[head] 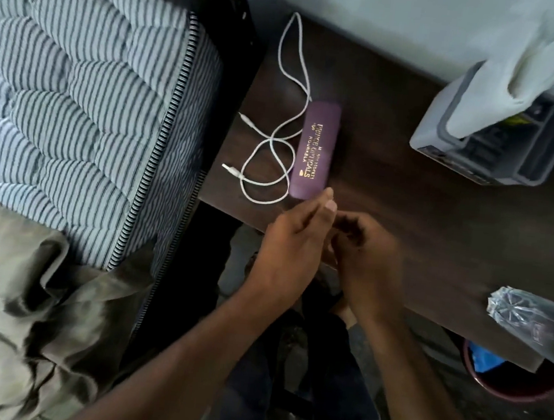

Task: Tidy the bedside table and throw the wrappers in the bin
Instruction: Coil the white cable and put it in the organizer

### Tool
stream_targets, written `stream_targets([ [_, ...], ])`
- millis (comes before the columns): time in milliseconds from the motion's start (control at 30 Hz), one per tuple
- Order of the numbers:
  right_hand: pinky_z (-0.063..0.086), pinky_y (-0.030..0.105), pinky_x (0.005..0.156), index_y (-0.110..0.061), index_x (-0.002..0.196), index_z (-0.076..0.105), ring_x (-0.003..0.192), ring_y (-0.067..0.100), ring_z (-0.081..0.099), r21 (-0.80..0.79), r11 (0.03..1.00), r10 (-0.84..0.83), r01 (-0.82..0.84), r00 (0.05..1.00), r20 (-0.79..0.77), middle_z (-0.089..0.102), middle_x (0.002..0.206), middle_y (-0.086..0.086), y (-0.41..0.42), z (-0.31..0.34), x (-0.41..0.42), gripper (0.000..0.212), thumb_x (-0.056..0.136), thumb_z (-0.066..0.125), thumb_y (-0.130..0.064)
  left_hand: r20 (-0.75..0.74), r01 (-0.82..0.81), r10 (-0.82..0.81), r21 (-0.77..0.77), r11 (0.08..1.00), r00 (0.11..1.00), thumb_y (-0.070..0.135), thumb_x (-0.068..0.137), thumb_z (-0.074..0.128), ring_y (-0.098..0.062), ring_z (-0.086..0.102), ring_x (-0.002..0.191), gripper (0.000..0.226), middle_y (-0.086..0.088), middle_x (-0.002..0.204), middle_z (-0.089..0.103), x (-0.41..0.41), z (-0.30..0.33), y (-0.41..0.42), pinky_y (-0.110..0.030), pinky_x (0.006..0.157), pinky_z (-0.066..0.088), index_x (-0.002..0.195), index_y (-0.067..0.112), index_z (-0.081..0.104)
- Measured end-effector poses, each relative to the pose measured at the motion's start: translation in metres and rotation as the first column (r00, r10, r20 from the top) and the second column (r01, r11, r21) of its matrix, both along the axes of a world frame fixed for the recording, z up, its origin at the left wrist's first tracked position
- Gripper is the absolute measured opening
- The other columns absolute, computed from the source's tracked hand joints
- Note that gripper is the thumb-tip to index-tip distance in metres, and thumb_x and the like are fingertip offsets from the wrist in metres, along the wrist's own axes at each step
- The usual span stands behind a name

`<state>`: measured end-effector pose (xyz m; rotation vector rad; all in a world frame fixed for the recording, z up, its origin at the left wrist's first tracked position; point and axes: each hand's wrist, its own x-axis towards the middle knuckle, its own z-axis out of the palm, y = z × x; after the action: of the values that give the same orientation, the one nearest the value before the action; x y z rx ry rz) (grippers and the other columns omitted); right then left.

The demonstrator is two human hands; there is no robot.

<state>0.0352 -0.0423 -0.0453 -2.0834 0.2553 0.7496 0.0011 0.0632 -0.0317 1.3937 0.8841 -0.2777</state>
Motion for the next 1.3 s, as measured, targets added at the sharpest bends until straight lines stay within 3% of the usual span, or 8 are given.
stream_targets([
  [100, 0.041, 0.018, 0.071, -0.015, 0.102, 0.077, 0.087, 0.019, 0.069, -0.1, 0.97, 0.236, -0.221, 0.955, 0.179, 0.075, 0.095, 0.003, 0.018, -0.003, 0.011, 0.012, 0.094, 0.068, -0.016, -0.009, -0.084, 0.085, 0.045, 0.995, 0.996, 0.023, 0.103, 0.056, -0.005, 0.066, 0.121, 0.033, 0.003, 0.127, 0.074, 0.004, 0.004, 0.008, -0.03, 0.109, 0.049, 0.132, 0.015, 0.069],
  [233, 0.048, 0.034, 0.086, -0.011, 0.118, 0.07, 0.105, 0.027, 0.064, -0.205, 0.86, 0.507, -0.467, 0.822, 0.258, 0.069, 0.115, 0.012, 0.08, -0.013, 0.035, 0.026, 0.093, 0.068, -0.018, -0.011, -0.252, 0.254, 0.089, 0.964, 0.967, 0.011, 0.102, 0.057, -0.014, 0.069, 0.117, 0.028, -0.007, 0.122, 0.076, -0.001, 0.002, 0.058, -0.043, 0.111, 0.051, 0.124, 0.011, 0.073],
  [400, 0.046, 0.047, 0.101, -0.016, 0.156, 0.029, 0.133, 0.037, 0.04, -0.58, 0.449, 0.871, -0.68, 0.477, 0.115, 0.03, 0.157, 0.017, 0.135, -0.031, 0.053, 0.109, 0.067, 0.091, -0.032, -0.01, -0.36, 0.363, 0.11, 0.927, 0.932, 0.016, 0.103, 0.057, -0.009, 0.074, 0.104, 0.024, 0.004, 0.105, 0.08, -0.015, 0.0, 0.109, -0.031, 0.095, 0.056, 0.12, 0.015, 0.074],
  [500, 0.045, 0.053, 0.099, -0.015, 0.155, 0.028, 0.136, 0.042, 0.036, -0.696, 0.312, 0.919, -0.646, 0.391, 0.049, 0.024, 0.159, 0.02, 0.147, -0.038, 0.046, 0.099, 0.074, 0.085, -0.018, -0.003, -0.32, 0.323, 0.128, 0.939, 0.947, 0.024, 0.1, 0.058, 0.008, 0.071, 0.101, 0.022, 0.026, 0.098, 0.078, -0.024, -0.004, 0.119, -0.03, 0.098, 0.052, 0.109, 0.027, 0.078],
  [767, 0.051, 0.046, 0.09, -0.011, 0.121, 0.055, 0.118, 0.031, 0.05, -0.388, 0.573, 0.816, -0.722, 0.546, 0.188, 0.052, 0.126, 0.009, 0.14, -0.036, 0.034, 0.027, 0.097, 0.062, -0.021, -0.056, -0.253, 0.255, 0.043, 0.966, 0.965, 0.021, 0.101, 0.055, -0.009, 0.061, 0.13, 0.04, 0.004, 0.137, 0.069, -0.034, -0.009, 0.103, -0.039, 0.118, 0.043, 0.14, 0.019, 0.062],
  [967, 0.049, 0.041, 0.085, -0.008, 0.111, 0.063, 0.103, 0.025, 0.057, -0.218, 0.741, 0.659, -0.636, 0.624, 0.419, 0.06, 0.109, 0.01, 0.124, -0.007, 0.022, 0.02, 0.091, 0.064, -0.007, 0.015, -0.224, 0.225, -0.035, 0.974, 0.974, 0.018, 0.105, 0.048, -0.021, 0.067, 0.124, 0.034, -0.008, 0.129, 0.071, -0.02, 0.0, 0.082, -0.05, 0.113, 0.048, 0.138, 0.021, 0.058],
  [1167, 0.051, 0.021, 0.087, -0.012, 0.121, 0.064, 0.104, 0.013, 0.06, -0.041, 0.902, 0.361, -0.431, 0.695, 0.622, 0.063, 0.113, 0.001, 0.07, 0.054, 0.006, 0.027, 0.095, 0.06, -0.008, 0.254, -0.221, 0.235, -0.082, 0.972, 0.938, 0.023, 0.105, 0.052, -0.008, 0.07, 0.093, 0.026, 0.001, 0.1, 0.073, -0.008, 0.041, 0.044, -0.024, 0.079, 0.055, 0.126, 0.009, 0.061],
  [1300, 0.049, 0.017, 0.085, -0.015, 0.123, 0.065, 0.099, 0.01, 0.062, -0.06, 0.96, 0.241, -0.273, 0.703, 0.669, 0.064, 0.111, 0.0, 0.006, 0.078, 0.005, 0.033, 0.091, 0.069, -0.005, 0.351, -0.066, 0.065, -0.007, 0.998, 0.934, 0.024, 0.103, 0.053, -0.005, 0.068, 0.091, 0.024, 0.006, 0.098, 0.073, 0.001, 0.056, -0.004, -0.025, 0.08, 0.052, 0.12, 0.011, 0.065],
])
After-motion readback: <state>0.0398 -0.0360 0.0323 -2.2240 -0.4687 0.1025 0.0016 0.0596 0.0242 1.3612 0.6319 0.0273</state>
